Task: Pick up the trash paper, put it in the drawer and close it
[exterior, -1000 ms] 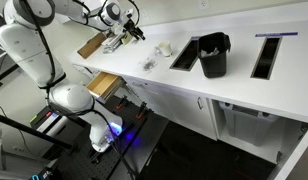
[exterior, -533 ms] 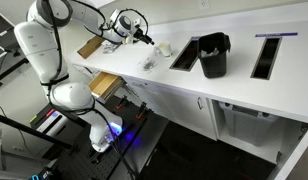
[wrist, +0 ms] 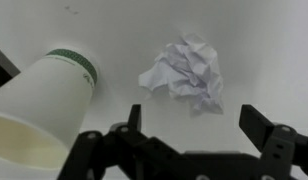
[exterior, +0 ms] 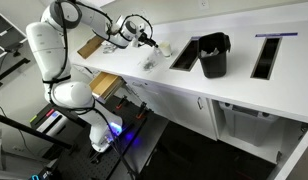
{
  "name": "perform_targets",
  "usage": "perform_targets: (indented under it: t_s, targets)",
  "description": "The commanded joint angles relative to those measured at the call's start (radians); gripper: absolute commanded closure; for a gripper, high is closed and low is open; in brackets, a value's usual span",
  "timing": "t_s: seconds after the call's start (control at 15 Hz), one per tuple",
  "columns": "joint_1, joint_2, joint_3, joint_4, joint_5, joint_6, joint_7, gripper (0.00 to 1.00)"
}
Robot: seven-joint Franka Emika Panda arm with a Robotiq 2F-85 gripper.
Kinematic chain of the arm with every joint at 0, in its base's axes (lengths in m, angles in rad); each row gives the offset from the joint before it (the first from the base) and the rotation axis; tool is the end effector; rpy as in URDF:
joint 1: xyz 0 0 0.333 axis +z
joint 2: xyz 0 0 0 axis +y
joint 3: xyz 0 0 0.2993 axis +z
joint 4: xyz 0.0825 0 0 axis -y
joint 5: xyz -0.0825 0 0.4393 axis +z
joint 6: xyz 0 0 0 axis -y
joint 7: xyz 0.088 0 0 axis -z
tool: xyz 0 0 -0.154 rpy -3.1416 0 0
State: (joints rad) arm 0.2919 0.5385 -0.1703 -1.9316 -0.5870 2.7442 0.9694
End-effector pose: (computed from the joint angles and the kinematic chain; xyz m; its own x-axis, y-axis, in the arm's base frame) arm 0.6806 0.0940 0.1325 0.8751 -0.2381 0.4214 -0.3163 -0.9403 0.1255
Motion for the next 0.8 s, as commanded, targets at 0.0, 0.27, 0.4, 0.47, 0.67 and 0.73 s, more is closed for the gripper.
perform_targets:
  t_s: [0.0, 0.27, 0.4, 0.47, 0.67, 0.73]
  targets:
    - [0.023, 0.038, -0.022, 0.033, 0.028, 0.021, -0.001, 0.25]
    - [0.024, 0.059, -0.018, 0.045, 0.067, 0.023, -0.019, 0.49]
    - [0.026, 0.066, -0.018, 0.049, 0.088, 0.022, -0.027, 0.65]
    - [0.028, 0.068, -0.02, 0.052, 0.099, 0.021, -0.03, 0.73]
    - [0.028, 0.073, -0.016, 0.058, 0.124, 0.017, -0.04, 0.95]
    - [0.031, 0.072, -0.016, 0.059, 0.131, 0.012, -0.041, 0.99]
